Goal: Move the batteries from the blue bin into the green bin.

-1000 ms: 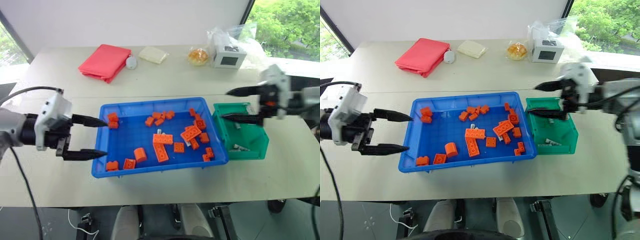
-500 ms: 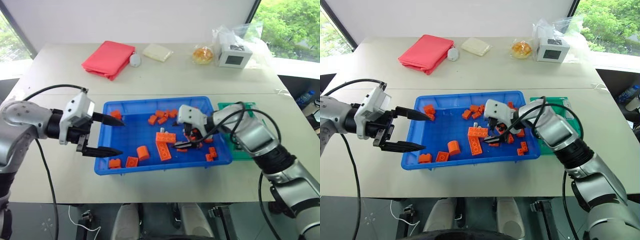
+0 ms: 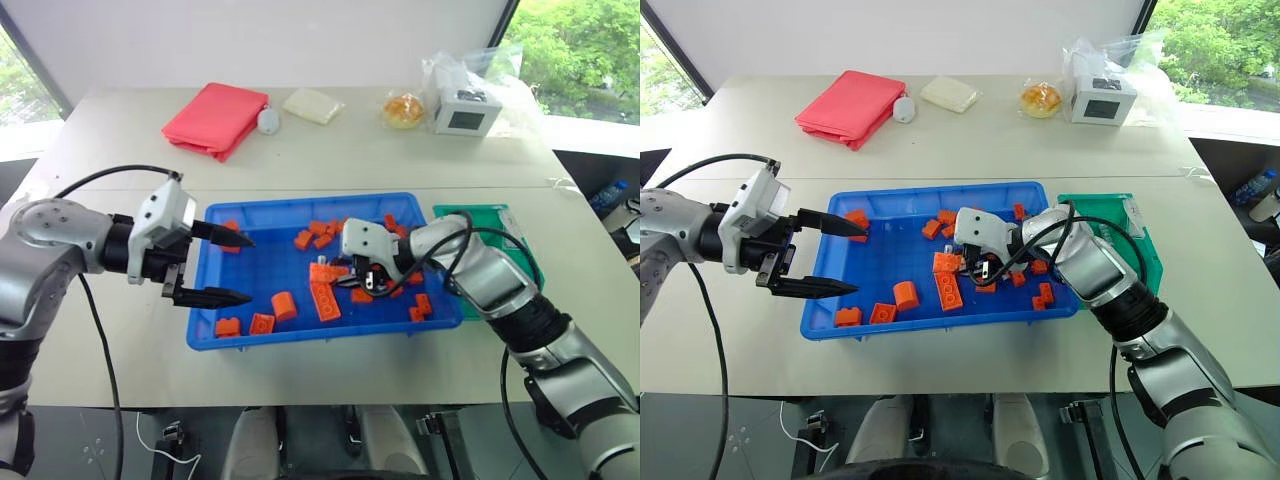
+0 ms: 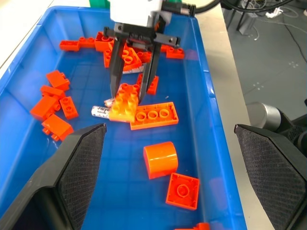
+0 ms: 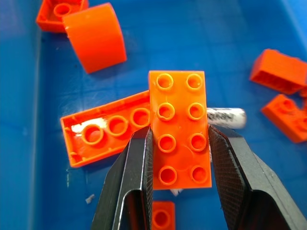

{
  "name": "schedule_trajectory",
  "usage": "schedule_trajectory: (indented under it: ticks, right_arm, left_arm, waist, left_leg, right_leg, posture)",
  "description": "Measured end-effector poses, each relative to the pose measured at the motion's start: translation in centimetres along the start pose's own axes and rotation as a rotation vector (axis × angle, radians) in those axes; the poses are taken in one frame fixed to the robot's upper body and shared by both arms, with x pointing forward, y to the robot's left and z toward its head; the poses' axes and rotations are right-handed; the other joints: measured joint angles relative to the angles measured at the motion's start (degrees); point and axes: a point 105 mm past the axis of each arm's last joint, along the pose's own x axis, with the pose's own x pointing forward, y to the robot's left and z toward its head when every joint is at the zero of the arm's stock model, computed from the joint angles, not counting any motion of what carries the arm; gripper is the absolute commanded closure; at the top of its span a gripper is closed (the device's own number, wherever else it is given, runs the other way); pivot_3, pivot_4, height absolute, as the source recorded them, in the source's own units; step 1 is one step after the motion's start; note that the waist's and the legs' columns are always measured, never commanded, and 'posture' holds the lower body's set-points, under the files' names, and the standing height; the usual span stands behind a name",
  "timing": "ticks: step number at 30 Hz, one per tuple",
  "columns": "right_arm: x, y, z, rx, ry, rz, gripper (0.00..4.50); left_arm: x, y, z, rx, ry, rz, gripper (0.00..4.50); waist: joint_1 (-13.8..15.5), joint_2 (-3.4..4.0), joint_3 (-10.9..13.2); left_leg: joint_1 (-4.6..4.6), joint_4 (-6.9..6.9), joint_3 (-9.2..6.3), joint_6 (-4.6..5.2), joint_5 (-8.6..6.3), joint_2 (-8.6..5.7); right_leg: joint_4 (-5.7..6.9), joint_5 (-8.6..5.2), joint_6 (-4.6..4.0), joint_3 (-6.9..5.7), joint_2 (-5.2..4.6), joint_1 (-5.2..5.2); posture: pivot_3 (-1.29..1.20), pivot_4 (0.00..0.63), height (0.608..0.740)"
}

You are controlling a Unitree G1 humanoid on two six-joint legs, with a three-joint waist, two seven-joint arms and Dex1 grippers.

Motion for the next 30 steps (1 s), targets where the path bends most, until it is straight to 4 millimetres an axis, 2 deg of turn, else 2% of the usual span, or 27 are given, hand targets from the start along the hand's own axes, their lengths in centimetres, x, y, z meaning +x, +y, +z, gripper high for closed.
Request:
schedule_trajectory:
  ticks: [2, 4, 8, 10, 12, 14, 15, 17, 19, 22, 25, 30]
  right_arm:
    - [0.7, -0.9, 1.1, 0.023, -0.037, -0.008, 3.36]
    - [1.7, -1.6, 3.1, 0.009, -0.089, -0.017, 3.36]
    - [5.0, -2.1, 6.6, -0.047, -0.153, -0.014, 3.36]
    - [7.1, -1.6, 7.5, -0.045, -0.161, 0.007, 2.3]
    - [8.5, -1.0, 7.7, -0.049, -0.153, 0.028, 1.5]
    - [8.9, -1.3, 7.7, -0.081, -0.136, 0.013, 0.32]
    - [8.8, -1.5, 7.8, -0.097, -0.131, 0.006, 0.03]
    - [8.5, -1.7, 7.7, -0.112, -0.119, 0.004, 0.03]
    - [7.7, -2.0, 6.9, -0.122, -0.093, 0.008, 0.03]
    - [5.9, -2.9, 4.2, -0.135, -0.026, -0.019, 0.03]
    - [5.1, -2.5, 1.7, -0.114, 0.021, -0.009, 0.03]
    - [4.9, -2.1, 1.3, -0.135, 0.029, -0.012, 0.03]
  left_arm:
    - [-0.1, 0.4, 0.3, 0.006, -0.007, 0.01, 0.0]
    - [-0.1, 0.5, 0.7, 0.021, -0.014, 0.009, 0.0]
    - [0.2, 0.4, 0.8, 0.019, -0.019, -0.001, 0.0]
    - [0.4, 0.4, 0.7, 0.016, -0.017, -0.007, 0.0]
    - [0.5, 0.4, 0.6, 0.012, -0.016, -0.007, 0.0]
    - [0.5, 0.5, 0.2, -0.007, -0.008, 0.007, 0.0]
    - [0.5, 0.5, 0.2, -0.008, -0.008, 0.009, 0.0]
    - [0.6, 0.5, 0.3, -0.005, -0.013, 0.007, 0.0]
    - [0.7, 0.5, 0.3, -0.005, -0.017, 0.004, 0.0]
    - [0.7, 0.4, 0.2, -0.011, -0.018, 0.003, 0.0]
    - [0.8, 0.4, 0.2, -0.008, -0.024, 0.002, 0.0]
    - [0.9, 0.6, 0.8, 0.019, -0.034, 0.0, 0.0]
  waist:
    - [-0.3, -0.01, 0.0]
    - [-0.6, -0.01, 0.0]
    - [-0.4, -0.04, 0.0]
    - [-0.4, -0.04, 0.0]
    - [-0.3, -0.04, 0.0]
    - [0.1, -0.05, 0.0]
    - [0.1, -0.07, 0.0]
    - [0.0, -0.09, 0.0]
    - [0.1, -0.09, -0.1]
    - [0.1, -0.1, -0.1]
    - [-0.3, -0.09, -0.1]
    - [-0.7, -0.09, -0.1]
  left_leg:
    - [0.05, 0.0, 0.0, -0.02, 0.01, 0.01]
    - [0.14, -0.02, -0.01, -0.03, 0.02, 0.04]
    - [0.18, -0.14, -0.08, -0.03, 0.02, 0.07]
    - [0.17, -0.14, -0.06, -0.03, 0.02, 0.07]
    - [0.14, -0.13, -0.05, -0.04, 0.03, 0.06]
    - [0.08, -0.08, -0.05, -0.06, 0.04, 0.01]
    - [0.06, -0.05, -0.05, -0.07, 0.04, 0.0]
    - [0.08, -0.03, -0.05, -0.07, 0.04, -0.02]
    - [0.08, -0.03, -0.06, -0.07, 0.04, -0.02]
    - [0.09, -0.03, -0.08, -0.07, 0.04, -0.02]
    - [0.14, -0.08, -0.08, -0.07, 0.04, 0.0]
    - [0.27, -0.13, -0.12, -0.07, 0.04, 0.08]
  right_leg:
    - [0.02, 0.01, 0.0, 0.01, 0.04, 0.01]
    - [0.11, 0.03, 0.03, 0.01, 0.09, 0.03]
    - [0.16, 0.02, 0.01, -0.02, 0.15, 0.03]
    - [0.16, 0.02, 0.01, -0.01, 0.13, 0.03]
    - [0.14, 0.02, 0.02, -0.02, 0.09, 0.03]
    - [0.13, 0.03, 0.02, -0.03, 0.0, 0.04]
    - [0.12, 0.03, 0.02, -0.03, -0.01, 0.04]
    - [0.08, 0.02, 0.02, -0.03, -0.04, 0.1]
    - [0.08, 0.02, 0.02, -0.04, -0.04, 0.11]
    - [0.08, 0.02, 0.03, -0.06, -0.03, 0.11]
    - [0.1, 0.02, 0.03, -0.05, 0.02, 0.1]
    - [0.2, 0.02, 0.01, -0.03, 0.15, 0.11]
  posture:
    - [0.0, 0.15, 0.736]
    - [0.0, 0.15, 0.736]
    - [0.0, 0.15, 0.736]
    - [0.0, 0.15, 0.736]
    - [0.0, 0.15, 0.736]
    - [0.0, 0.15, 0.736]
    - [0.0, 0.15, 0.736]
    - [0.0, 0.15, 0.736]
    - [0.0, 0.15, 0.736]
    - [0.0, 0.15, 0.736]
    - [0.0, 0.15, 0.736]
    - [0.0, 0.15, 0.736]
